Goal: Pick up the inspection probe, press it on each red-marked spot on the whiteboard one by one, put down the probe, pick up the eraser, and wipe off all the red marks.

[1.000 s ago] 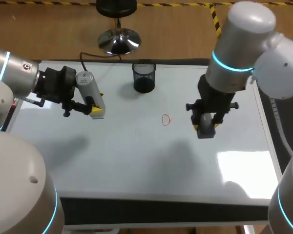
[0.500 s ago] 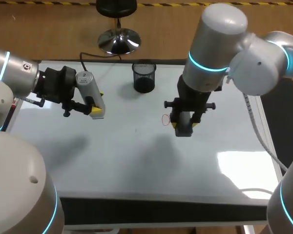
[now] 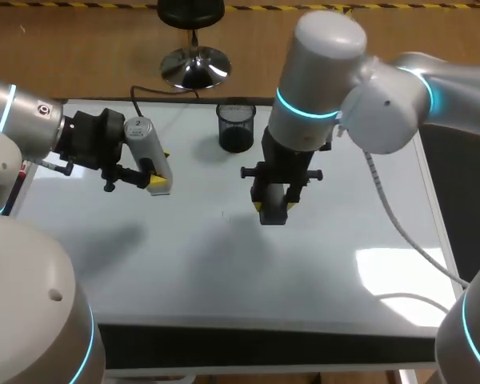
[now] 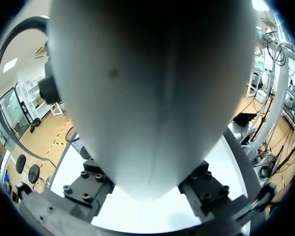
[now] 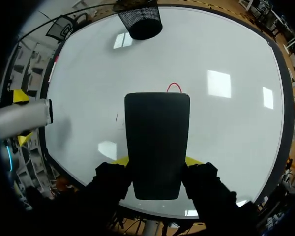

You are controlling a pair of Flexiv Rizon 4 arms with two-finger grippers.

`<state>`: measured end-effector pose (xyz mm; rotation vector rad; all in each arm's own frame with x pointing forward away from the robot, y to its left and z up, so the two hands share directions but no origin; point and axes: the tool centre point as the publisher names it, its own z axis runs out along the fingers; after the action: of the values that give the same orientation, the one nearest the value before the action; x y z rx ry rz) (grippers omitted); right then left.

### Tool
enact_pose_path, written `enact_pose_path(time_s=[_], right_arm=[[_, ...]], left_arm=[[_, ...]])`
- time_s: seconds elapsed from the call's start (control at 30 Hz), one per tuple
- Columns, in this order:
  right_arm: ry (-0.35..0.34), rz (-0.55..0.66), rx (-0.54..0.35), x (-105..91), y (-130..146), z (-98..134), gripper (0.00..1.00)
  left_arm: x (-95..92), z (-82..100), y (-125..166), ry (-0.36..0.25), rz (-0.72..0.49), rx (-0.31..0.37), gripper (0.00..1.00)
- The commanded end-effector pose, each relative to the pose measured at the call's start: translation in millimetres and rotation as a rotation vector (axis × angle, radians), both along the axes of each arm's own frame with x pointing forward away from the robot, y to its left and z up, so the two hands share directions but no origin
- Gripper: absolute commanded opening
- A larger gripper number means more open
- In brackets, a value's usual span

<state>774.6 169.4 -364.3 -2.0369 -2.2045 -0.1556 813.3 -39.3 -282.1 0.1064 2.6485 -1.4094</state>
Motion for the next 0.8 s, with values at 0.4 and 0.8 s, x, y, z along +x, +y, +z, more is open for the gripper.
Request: enact_pose_path(time_s=[0.4,0.8], right_arm=[[0.047,0.006,0.022,14.9,37.6,-30.9,0.00],[0.082,-0.010,0.032,23.9,46.2,-49.3,0.00]], left_arm=[[-0.7,0.6,0.2,-0.004,0.001,-0.002,0.00],[-0.7,0.6,0.2,-0.004,0.001,-0.002,0.00]])
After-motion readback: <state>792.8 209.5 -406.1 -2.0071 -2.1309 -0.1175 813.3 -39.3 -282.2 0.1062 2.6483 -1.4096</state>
